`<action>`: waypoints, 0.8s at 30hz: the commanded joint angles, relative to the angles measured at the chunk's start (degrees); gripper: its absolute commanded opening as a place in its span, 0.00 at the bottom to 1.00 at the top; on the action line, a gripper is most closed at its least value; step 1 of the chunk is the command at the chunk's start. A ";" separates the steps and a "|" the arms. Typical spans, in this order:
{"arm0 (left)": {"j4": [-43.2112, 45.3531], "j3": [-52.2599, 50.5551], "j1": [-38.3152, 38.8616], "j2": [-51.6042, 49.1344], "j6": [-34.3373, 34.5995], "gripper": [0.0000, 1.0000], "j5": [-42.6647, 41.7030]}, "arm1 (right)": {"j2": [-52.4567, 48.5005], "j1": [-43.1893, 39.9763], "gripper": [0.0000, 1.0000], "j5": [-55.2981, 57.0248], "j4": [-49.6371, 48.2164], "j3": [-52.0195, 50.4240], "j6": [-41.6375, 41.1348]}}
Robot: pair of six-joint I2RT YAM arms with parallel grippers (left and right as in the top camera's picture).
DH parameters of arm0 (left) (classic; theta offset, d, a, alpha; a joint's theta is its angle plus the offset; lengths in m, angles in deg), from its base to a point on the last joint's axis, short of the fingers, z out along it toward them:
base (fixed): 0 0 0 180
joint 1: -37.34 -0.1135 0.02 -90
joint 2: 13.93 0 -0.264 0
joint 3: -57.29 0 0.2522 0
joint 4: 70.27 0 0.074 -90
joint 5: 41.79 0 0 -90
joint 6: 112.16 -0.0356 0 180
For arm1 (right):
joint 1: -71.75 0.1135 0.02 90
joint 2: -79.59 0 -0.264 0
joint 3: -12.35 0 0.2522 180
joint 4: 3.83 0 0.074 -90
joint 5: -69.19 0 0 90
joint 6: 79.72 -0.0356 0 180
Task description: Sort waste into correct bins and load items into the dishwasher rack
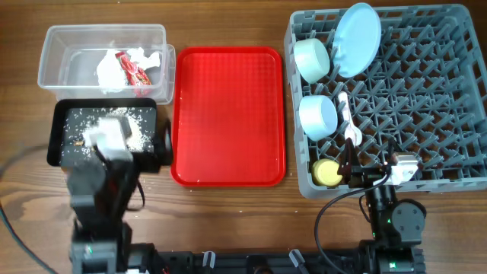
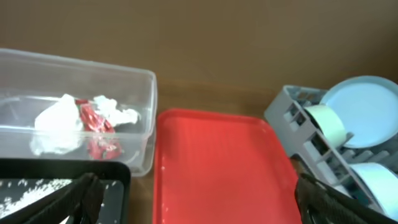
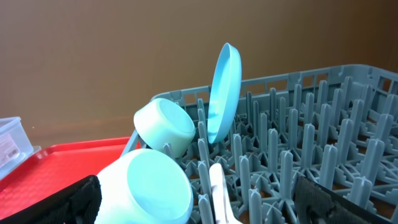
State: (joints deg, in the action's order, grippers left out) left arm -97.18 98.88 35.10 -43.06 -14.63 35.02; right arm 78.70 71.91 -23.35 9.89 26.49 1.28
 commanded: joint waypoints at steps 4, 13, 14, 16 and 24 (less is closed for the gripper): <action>3.80 -17.46 0.11 20.81 -1.11 1.00 2.40 | 0.46 -0.31 1.00 0.31 -0.17 -0.09 -0.57; 7.63 -25.81 0.11 28.98 -1.11 1.00 4.92 | 0.46 -0.31 1.00 0.31 -0.17 -0.09 -0.59; 8.57 -26.67 0.11 28.98 -1.14 1.00 5.40 | 0.46 -0.31 1.00 0.31 -0.17 -0.09 -0.61; 9.62 -27.52 0.11 28.98 -1.09 1.00 5.35 | 0.46 -0.31 1.00 0.31 -0.17 -0.09 -0.57; 9.51 -27.52 0.11 28.98 -1.14 1.00 5.38 | 0.46 -0.31 1.00 0.31 -0.17 -0.09 -0.59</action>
State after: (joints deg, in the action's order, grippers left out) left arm -87.82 72.00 35.10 -14.71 -14.63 39.46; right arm 78.70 71.91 -23.35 9.89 26.47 1.28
